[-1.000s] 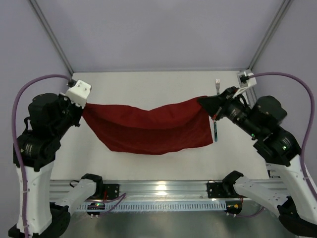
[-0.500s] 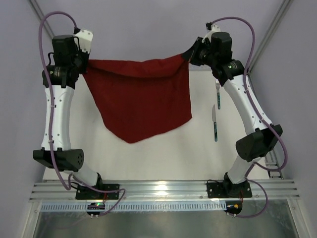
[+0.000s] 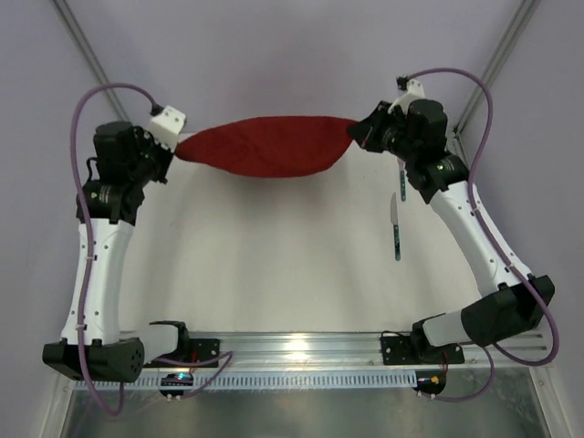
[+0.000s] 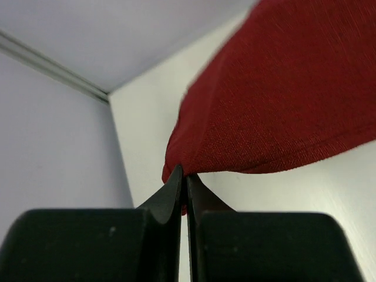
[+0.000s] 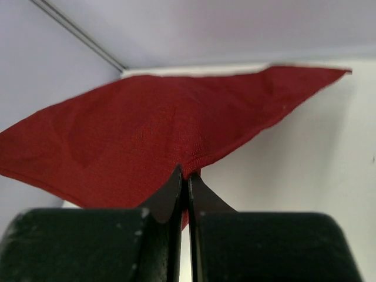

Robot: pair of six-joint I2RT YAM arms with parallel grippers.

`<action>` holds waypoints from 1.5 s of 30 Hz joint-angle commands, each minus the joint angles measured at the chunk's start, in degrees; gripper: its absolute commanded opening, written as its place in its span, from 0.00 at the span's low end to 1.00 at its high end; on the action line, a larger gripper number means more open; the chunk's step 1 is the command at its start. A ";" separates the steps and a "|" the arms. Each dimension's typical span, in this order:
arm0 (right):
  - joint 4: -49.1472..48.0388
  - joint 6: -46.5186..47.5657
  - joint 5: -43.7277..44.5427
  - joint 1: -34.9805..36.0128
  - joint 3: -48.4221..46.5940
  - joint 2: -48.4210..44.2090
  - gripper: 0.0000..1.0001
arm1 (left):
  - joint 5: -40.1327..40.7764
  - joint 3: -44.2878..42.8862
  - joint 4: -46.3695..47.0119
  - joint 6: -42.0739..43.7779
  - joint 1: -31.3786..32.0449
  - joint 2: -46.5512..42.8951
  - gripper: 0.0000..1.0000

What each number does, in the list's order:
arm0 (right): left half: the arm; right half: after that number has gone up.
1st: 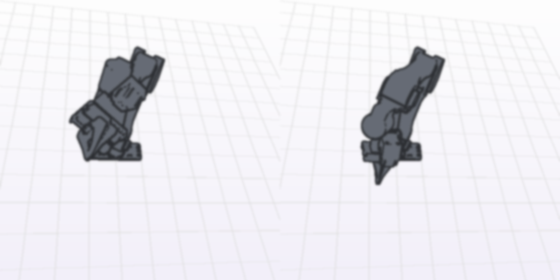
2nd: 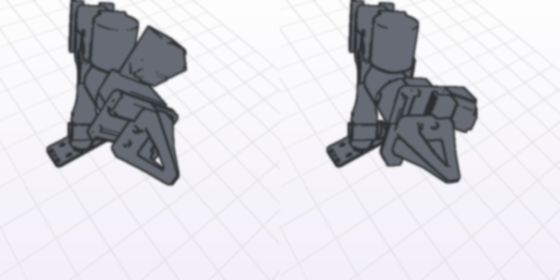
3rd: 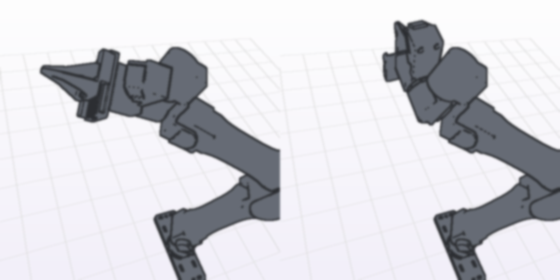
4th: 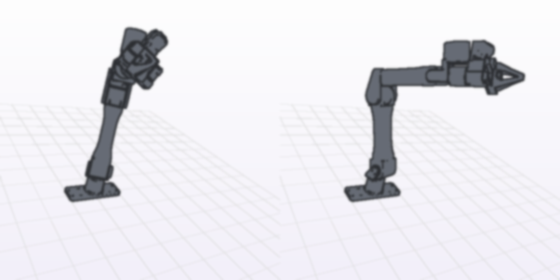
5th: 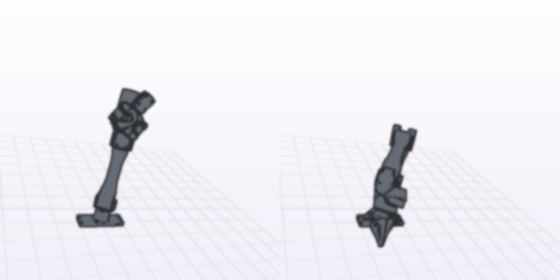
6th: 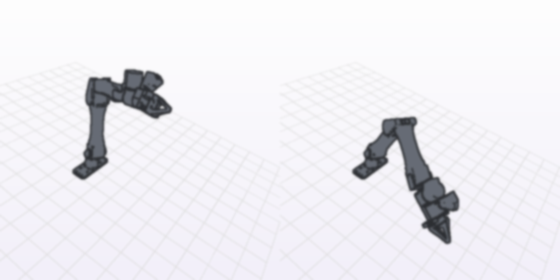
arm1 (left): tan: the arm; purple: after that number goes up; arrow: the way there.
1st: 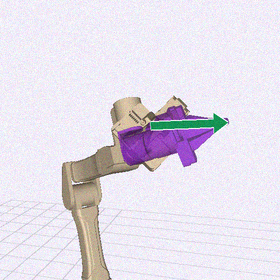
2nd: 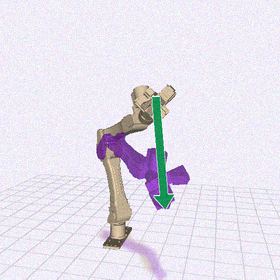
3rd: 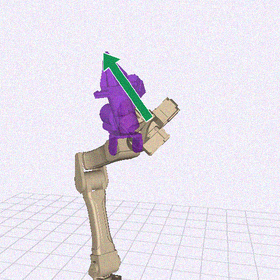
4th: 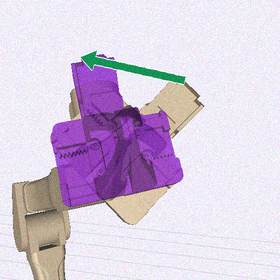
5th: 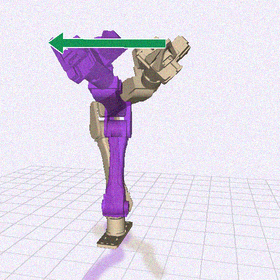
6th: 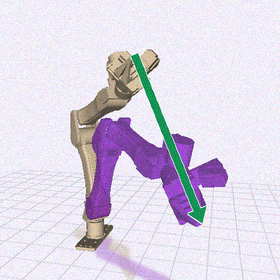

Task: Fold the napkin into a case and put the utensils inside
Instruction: Flatten out the crumpled napkin at the center of the board.

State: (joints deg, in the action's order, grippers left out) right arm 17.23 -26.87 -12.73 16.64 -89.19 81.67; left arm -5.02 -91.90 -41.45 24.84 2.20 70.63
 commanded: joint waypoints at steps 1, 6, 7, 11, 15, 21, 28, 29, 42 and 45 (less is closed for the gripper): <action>-4.92 0.16 -1.85 -0.21 13.66 -1.68 0.04 | -8.07 14.95 1.37 7.93 0.17 -2.85 0.00; -6.51 -0.81 -3.35 -0.21 28.69 0.06 0.04 | -8.43 38.40 4.27 14.88 0.61 -5.94 0.00; -6.08 -0.55 -3.00 -0.21 29.85 0.68 0.04 | -8.34 40.81 4.62 16.63 0.62 -6.12 0.00; -5.98 -0.72 -1.77 -0.21 35.21 2.79 0.05 | -8.25 48.82 6.03 18.49 0.70 -6.12 0.00; -8.26 -2.65 -1.16 -0.12 42.42 0.70 0.13 | -7.99 52.61 5.77 20.07 0.88 -5.16 0.00; -11.34 -3.62 -2.56 0.14 48.14 -0.11 0.18 | -8.17 55.25 5.24 20.77 0.88 -4.98 0.00; -14.16 -7.40 -7.13 2.51 46.04 0.24 0.49 | -9.75 55.77 5.15 18.40 0.88 -6.82 0.00; -14.07 -7.75 -7.48 2.78 45.68 0.25 0.51 | -9.92 55.77 5.24 18.14 0.97 -7.34 0.00; -7.22 -4.16 -2.31 14.02 34.53 1.37 0.57 | -9.66 55.07 7.17 14.45 0.97 -7.79 0.00; -5.99 -3.80 -2.56 14.91 31.80 4.89 0.57 | -9.31 54.98 7.09 14.45 0.88 -7.88 0.00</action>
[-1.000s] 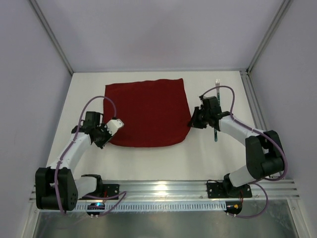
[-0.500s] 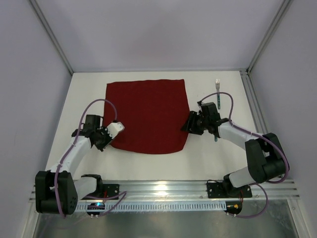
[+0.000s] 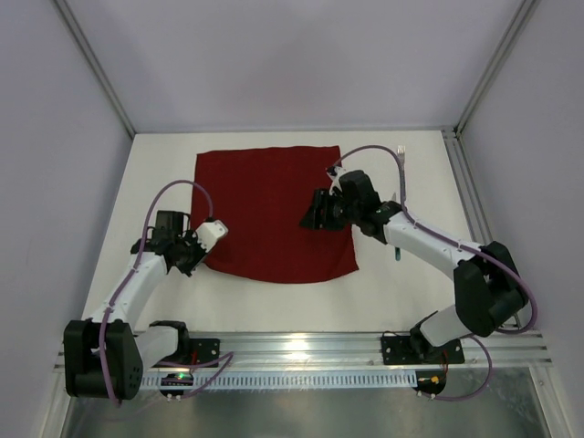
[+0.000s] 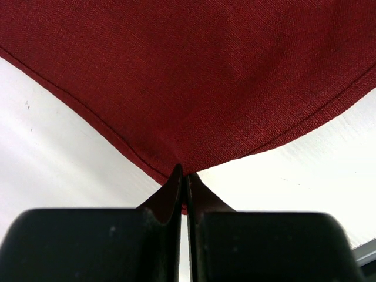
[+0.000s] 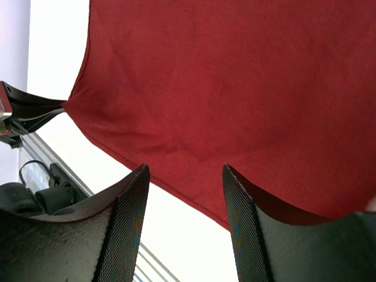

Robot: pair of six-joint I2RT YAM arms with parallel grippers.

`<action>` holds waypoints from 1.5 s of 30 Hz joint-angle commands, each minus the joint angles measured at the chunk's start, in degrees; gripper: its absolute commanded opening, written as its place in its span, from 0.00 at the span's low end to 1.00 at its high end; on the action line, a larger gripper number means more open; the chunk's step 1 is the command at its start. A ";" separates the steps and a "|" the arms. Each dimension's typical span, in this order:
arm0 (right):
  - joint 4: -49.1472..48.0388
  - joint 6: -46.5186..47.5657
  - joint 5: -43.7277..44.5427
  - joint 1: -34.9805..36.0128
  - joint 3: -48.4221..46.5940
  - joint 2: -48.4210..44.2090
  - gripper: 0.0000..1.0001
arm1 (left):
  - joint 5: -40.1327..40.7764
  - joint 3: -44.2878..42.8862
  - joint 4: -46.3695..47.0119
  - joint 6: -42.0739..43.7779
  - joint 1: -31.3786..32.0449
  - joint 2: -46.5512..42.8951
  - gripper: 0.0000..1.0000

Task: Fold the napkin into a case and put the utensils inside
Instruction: Flatten out the crumpled napkin at the center of the board.

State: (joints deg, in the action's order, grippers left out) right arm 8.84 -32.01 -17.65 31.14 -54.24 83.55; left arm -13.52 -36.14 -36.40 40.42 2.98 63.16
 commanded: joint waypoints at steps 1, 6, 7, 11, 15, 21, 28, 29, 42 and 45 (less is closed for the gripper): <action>3.10 1.68 3.23 0.33 -3.76 3.20 0.57 | -0.55 -0.77 2.04 -1.22 0.18 -0.31 0.00; 9.86 4.67 9.81 0.33 -2.54 -3.02 0.57 | -0.37 -0.69 1.16 -0.70 0.09 -0.75 0.00; 12.75 5.63 11.83 0.24 -1.15 -6.61 0.57 | -0.37 -0.51 0.90 -0.61 0.09 -0.84 0.00; 16.55 5.99 21.06 -1.33 6.41 -16.38 0.54 | 0.07 0.19 0.55 0.18 0.09 -0.67 0.02; 20.68 7.13 22.22 -4.33 10.99 -19.21 0.53 | 0.77 1.51 -0.42 2.20 0.09 -0.67 0.06; 24.03 8.19 21.34 -4.24 11.26 -17.10 0.52 | 2.97 2.83 0.54 4.22 0.09 0.04 0.10; 28.06 20.47 14.00 -4.33 4.59 -20.00 0.55 | 5.52 3.97 -2.34 8.09 0.09 -0.31 0.51; 28.42 22.67 12.65 -4.15 3.62 -20.26 0.58 | 5.52 3.97 -3.23 9.74 0.09 -0.84 0.53; 27.02 52.31 11.67 1.47 8.00 -17.55 0.60 | 5.87 5.81 -4.82 15.29 0.09 -0.67 0.54; 28.68 53.98 12.72 2.78 8.27 -13.51 0.59 | 6.57 5.82 -2.20 15.21 0.09 1.61 0.54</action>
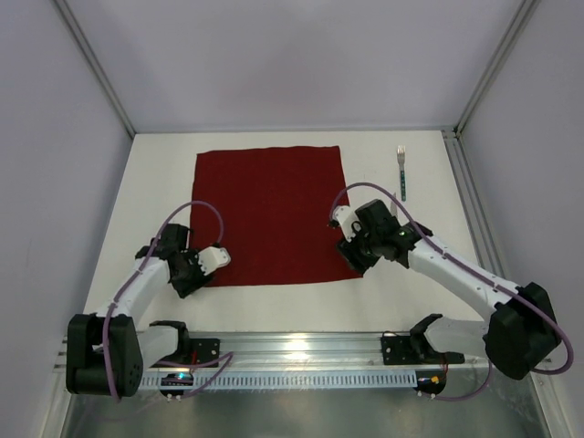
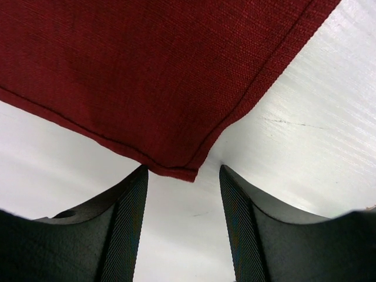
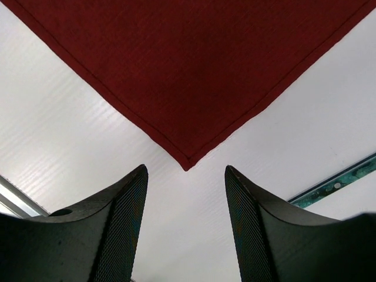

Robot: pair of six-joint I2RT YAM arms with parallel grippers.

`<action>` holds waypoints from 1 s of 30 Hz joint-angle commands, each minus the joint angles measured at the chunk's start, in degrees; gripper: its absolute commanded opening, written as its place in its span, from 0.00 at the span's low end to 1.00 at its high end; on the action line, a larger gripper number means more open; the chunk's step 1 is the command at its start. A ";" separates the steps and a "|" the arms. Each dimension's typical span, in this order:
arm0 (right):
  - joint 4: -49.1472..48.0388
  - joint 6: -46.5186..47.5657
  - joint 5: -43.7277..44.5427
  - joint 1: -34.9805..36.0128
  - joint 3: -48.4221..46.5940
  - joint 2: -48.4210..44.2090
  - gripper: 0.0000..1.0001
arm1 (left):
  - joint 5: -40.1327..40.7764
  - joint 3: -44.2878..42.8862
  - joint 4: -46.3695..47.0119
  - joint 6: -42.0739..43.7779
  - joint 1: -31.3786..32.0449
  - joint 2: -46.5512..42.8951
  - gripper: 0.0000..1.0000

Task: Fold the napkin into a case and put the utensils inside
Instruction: Flatten out the crumpled napkin at the center of the board, then fold and flatten the napkin at the center of the board.

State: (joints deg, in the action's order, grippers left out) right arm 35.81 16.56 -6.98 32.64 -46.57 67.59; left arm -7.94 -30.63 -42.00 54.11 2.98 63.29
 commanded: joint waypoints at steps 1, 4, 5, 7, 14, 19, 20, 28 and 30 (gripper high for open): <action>1.89 5.59 2.76 1.63 0.77 3.50 0.59 | 1.09 0.31 4.28 0.92 0.18 2.01 0.55; 1.37 5.42 6.27 2.16 1.21 7.11 0.59 | 0.74 0.40 6.14 0.04 0.09 3.86 0.54; 1.28 5.33 6.72 2.16 1.13 7.90 0.59 | 0.65 0.49 6.40 0.03 0.09 4.30 0.55; 1.19 5.33 6.72 2.16 0.78 10.18 0.59 | 0.39 1.01 7.45 -0.32 0.09 4.48 0.54; 0.75 4.98 8.74 2.33 -0.63 17.48 0.52 | -1.11 1.72 7.81 -0.76 0.09 4.48 0.39; 2.33 5.24 9.71 3.21 -1.60 22.92 0.49 | -1.37 1.89 7.90 -1.81 0.09 4.13 0.14; 2.59 5.15 9.62 3.48 -1.95 24.59 0.48 | -1.37 1.81 7.90 -2.16 0.09 4.04 0.11; 3.83 4.19 10.59 3.92 -3.53 27.16 0.04 | -1.72 1.81 8.25 -6.20 0.01 -0.26 0.00; 3.57 3.66 10.59 3.92 -3.53 25.06 0.04 | -1.64 1.54 7.72 -6.82 -0.08 -2.37 0.00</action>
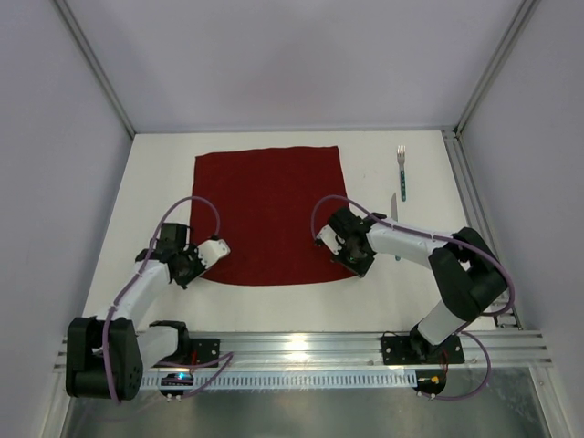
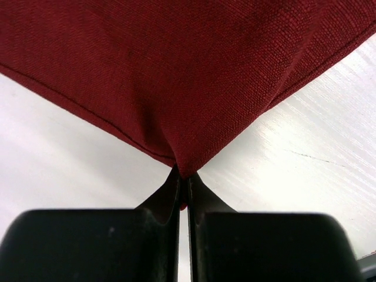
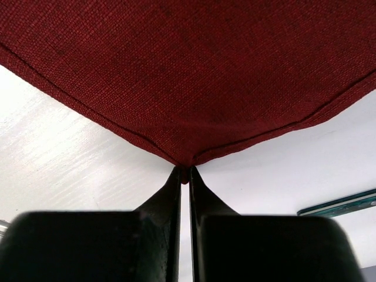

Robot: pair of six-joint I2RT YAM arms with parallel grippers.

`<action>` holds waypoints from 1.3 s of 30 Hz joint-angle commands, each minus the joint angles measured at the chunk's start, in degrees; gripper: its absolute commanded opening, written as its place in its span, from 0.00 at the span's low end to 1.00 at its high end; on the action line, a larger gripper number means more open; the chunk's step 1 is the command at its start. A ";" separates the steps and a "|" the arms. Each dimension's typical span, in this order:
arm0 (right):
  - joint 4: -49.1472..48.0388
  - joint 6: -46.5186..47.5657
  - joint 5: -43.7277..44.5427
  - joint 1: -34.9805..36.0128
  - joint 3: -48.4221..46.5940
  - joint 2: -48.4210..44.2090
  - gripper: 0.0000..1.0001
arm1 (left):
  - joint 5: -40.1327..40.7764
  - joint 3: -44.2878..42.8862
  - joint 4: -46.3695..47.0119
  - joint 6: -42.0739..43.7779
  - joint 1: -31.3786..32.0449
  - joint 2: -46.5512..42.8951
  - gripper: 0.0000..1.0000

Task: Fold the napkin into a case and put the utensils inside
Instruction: Fold and flatten the napkin at the center of the board.

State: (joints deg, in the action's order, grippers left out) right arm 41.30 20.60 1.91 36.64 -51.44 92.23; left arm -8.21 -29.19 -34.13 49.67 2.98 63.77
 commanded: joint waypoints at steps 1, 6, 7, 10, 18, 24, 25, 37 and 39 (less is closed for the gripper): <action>-1.92 -0.56 1.52 -0.08 1.34 -0.46 0.04 | -1.29 -0.25 -0.50 -2.65 0.00 -3.56 0.00; -0.70 -3.80 0.20 0.79 0.20 -8.18 0.04 | -1.99 -2.27 -5.76 -4.14 -0.43 -8.21 0.00; -0.43 -4.34 -0.93 1.06 0.03 -9.42 0.04 | -1.90 -2.62 -7.69 -4.14 -0.52 -9.00 0.00; 1.06 -6.18 -1.03 2.99 -0.68 -14.34 0.04 | -1.02 -3.42 -11.29 -4.49 -0.70 -12.43 0.00; 6.68 -12.33 -9.55 4.75 -4.19 -25.86 0.04 | 3.46 -11.22 -21.41 -8.97 -1.58 -16.83 0.00; 8.71 -16.20 -12.81 5.10 -5.78 -34.38 0.04 | 5.39 -18.52 -27.39 -11.87 -1.67 -18.07 0.00; 8.36 -16.55 -13.07 5.02 -5.86 -35.09 0.04 | 6.00 -19.06 -26.96 -12.83 -1.67 -17.80 0.00; -9.99 -18.66 -17.65 -14.57 -14.11 -17.91 0.04 | 8.39 -31.09 -6.93 -21.28 -1.67 4.76 0.00; -11.15 -18.67 -16.94 -16.34 -16.57 -13.06 0.04 | 8.38 -35.20 -3.94 -22.24 -1.58 9.68 0.00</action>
State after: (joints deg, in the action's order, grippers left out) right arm 37.58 3.03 -13.74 22.26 -63.86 73.36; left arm 0.40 -58.70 -46.33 30.85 1.67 68.49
